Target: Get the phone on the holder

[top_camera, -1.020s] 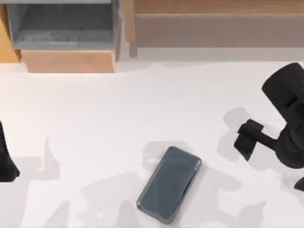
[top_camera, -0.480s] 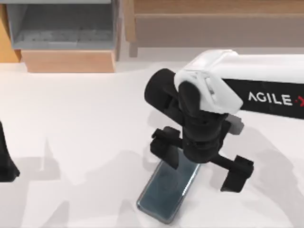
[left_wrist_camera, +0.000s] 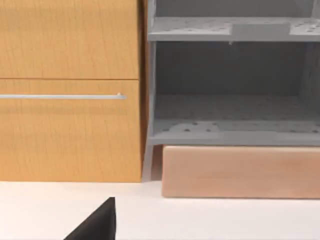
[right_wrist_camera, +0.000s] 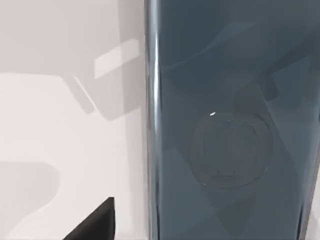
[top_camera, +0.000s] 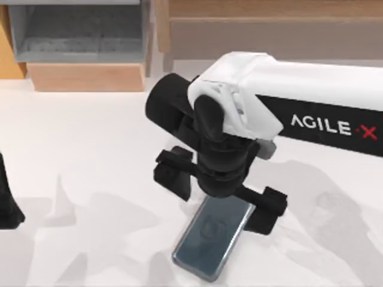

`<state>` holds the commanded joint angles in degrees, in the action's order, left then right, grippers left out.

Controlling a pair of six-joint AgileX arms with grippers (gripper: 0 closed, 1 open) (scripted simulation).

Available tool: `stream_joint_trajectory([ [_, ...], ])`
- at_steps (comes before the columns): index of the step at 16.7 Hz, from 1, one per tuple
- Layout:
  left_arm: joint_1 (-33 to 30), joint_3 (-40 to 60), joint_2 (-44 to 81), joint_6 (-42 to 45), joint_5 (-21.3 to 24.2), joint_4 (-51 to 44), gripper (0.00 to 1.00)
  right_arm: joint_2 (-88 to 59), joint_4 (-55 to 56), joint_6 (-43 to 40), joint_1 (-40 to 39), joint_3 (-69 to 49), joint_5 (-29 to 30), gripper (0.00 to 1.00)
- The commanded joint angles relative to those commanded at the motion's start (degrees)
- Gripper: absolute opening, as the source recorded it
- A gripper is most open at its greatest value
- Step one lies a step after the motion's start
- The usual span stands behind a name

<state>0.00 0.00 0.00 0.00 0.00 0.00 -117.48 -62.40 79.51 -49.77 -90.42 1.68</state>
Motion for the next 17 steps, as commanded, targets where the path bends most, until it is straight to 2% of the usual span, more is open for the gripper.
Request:
stream_joint_trajectory([
  [5, 0.0, 0.0, 0.0, 0.0, 0.0, 0.0, 1.0, -0.87, 2.34, -0.17, 0.19, 1.67, 0.0, 1.0],
  [11, 0.0, 0.0, 0.0, 0.0, 0.0, 0.0, 1.0, -5.95, 14.65, -0.16, 0.24, 8.46, 0.05, 1.0],
  [16, 0.0, 0.0, 0.0, 0.0, 0.0, 0.0, 1.0, -6.53, 15.74, -0.15, 0.24, 9.21, 0.05, 1.0],
  [17, 0.0, 0.0, 0.0, 0.0, 0.0, 0.0, 1.0, -6.53, 15.74, -0.15, 0.24, 9.21, 0.05, 0.92],
])
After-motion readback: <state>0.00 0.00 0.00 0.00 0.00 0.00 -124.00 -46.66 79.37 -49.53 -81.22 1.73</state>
